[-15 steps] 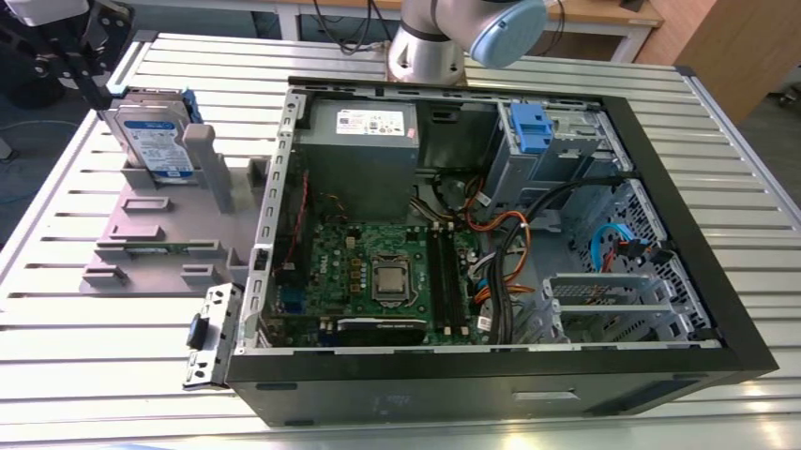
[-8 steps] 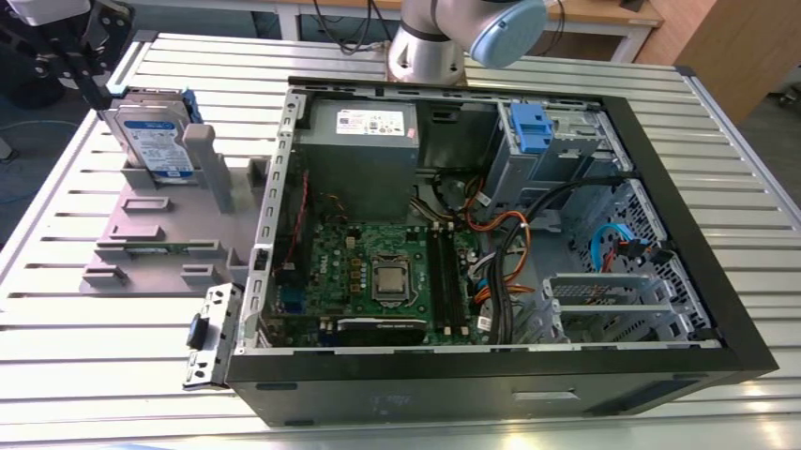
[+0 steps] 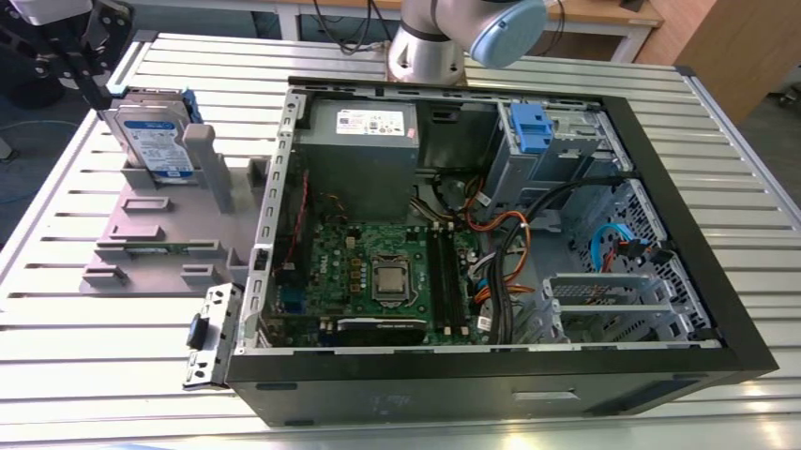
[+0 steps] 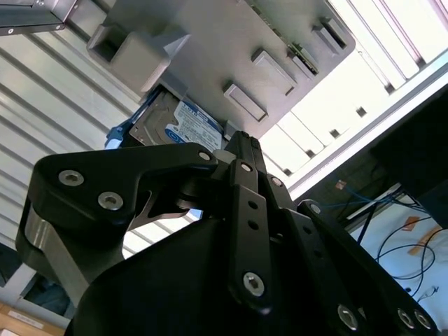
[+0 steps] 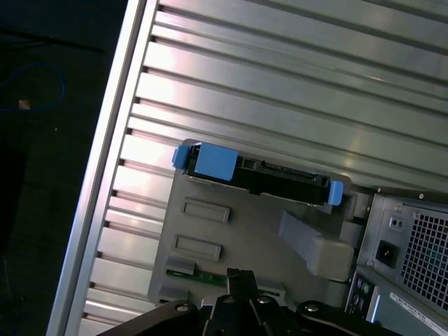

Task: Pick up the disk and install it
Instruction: 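Pick up the disk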

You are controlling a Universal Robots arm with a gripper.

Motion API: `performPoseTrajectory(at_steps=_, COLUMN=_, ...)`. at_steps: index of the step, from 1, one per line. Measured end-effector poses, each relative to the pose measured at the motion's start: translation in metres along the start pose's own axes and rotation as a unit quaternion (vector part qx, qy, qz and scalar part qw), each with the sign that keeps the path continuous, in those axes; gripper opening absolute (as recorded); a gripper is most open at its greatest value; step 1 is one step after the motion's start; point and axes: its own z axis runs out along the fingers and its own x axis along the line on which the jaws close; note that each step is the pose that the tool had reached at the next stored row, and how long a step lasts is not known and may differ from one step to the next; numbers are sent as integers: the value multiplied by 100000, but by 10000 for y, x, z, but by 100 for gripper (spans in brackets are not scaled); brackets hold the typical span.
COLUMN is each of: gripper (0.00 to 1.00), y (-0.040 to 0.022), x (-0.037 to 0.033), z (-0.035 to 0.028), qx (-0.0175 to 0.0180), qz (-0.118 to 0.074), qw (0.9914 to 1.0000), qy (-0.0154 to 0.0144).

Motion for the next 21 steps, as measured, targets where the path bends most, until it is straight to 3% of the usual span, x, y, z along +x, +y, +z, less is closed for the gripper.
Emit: performPoseTrajectory(at_steps=21, gripper=11, y=0, x=0, z=0, qx=-58, qz=-2088, qw=99978, qy=-4)
